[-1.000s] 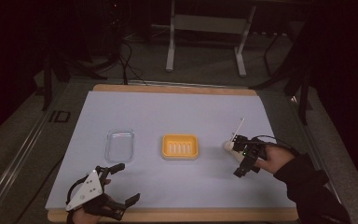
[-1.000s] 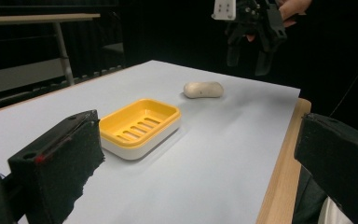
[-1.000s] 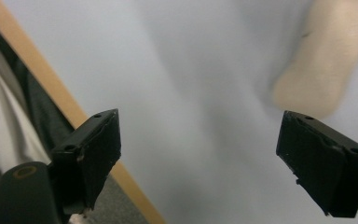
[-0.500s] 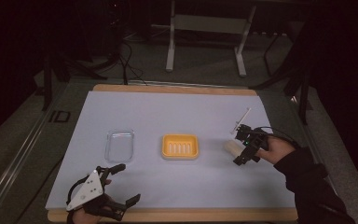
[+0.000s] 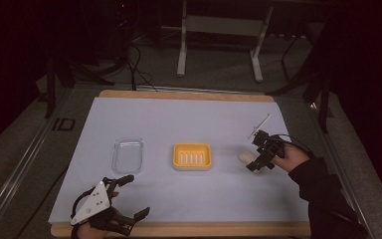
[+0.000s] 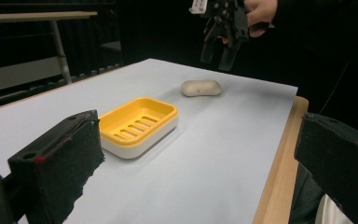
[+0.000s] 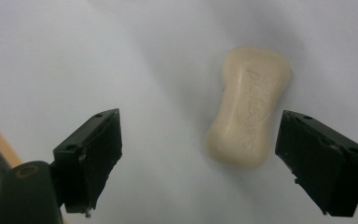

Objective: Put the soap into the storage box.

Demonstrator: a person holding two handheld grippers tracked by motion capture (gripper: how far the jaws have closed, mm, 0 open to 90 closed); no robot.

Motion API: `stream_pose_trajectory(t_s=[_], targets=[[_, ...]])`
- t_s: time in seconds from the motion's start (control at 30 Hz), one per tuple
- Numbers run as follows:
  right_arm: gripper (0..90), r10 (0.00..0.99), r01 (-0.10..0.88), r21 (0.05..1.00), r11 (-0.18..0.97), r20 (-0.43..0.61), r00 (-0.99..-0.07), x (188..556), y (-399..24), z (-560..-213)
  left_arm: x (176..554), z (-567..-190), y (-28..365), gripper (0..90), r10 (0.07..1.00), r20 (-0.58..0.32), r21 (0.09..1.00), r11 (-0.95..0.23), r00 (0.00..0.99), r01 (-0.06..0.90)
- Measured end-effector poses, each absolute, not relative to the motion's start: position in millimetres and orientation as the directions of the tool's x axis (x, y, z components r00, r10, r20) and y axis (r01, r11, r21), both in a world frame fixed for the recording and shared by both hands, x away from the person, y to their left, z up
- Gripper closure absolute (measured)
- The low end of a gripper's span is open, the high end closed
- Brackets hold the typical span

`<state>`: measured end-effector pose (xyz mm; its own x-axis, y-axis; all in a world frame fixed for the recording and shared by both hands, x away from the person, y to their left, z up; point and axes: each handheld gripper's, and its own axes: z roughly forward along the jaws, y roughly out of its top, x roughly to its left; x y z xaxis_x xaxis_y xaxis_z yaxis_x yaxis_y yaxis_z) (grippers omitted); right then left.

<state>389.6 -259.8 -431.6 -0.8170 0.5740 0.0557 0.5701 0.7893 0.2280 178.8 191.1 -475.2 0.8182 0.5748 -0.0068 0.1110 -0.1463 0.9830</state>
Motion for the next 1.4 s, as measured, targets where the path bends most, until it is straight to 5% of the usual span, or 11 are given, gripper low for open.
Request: stream_pose_trajectory(t_s=[0.7,1.4], targets=[[21.0,0.638,0.620,0.298,0.726,0.043,-0.769,407,-276,-473,179,-476,190,1.1,0.575,-0.004,0.982,-0.151,0.818,0.110],[42.5,0.644,0.623,0.263,0.737,0.010,-0.765,417,-272,-500,178,-476,190,1.2,0.571,-0.001,0.982,-0.154,0.821,0.109]])
